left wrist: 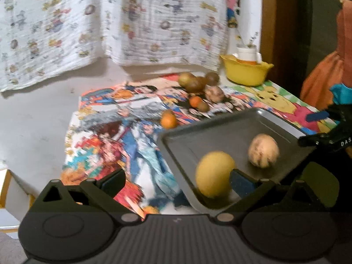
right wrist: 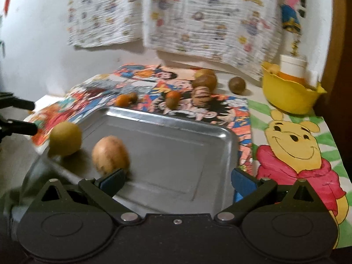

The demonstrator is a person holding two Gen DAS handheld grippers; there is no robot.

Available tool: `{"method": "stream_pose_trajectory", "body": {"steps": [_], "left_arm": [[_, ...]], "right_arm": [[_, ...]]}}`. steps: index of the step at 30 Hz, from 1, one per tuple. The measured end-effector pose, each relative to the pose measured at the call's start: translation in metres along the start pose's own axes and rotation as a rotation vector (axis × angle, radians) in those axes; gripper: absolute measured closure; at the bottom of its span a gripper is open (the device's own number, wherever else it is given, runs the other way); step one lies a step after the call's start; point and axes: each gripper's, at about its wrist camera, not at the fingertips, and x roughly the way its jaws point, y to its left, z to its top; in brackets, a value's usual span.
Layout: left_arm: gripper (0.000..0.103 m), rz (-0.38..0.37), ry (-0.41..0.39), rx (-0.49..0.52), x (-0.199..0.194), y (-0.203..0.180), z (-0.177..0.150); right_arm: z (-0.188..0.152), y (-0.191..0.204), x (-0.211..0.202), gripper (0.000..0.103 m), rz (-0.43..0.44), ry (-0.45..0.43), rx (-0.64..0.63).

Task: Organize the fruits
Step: 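Open both tools and move them back toward the remaining fruits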

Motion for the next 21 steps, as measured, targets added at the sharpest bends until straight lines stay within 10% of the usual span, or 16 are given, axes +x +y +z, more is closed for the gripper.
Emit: {"method": "stream_pose_trajectory", "body": {"steps": [21], "left_arm": [[0.001,0.004,0.007,-0.003,0.088,0.017,0.058]], "right_arm": [[0.07,-0.01,0.08,0.001,0.018,-0.051,-0.037]]}}
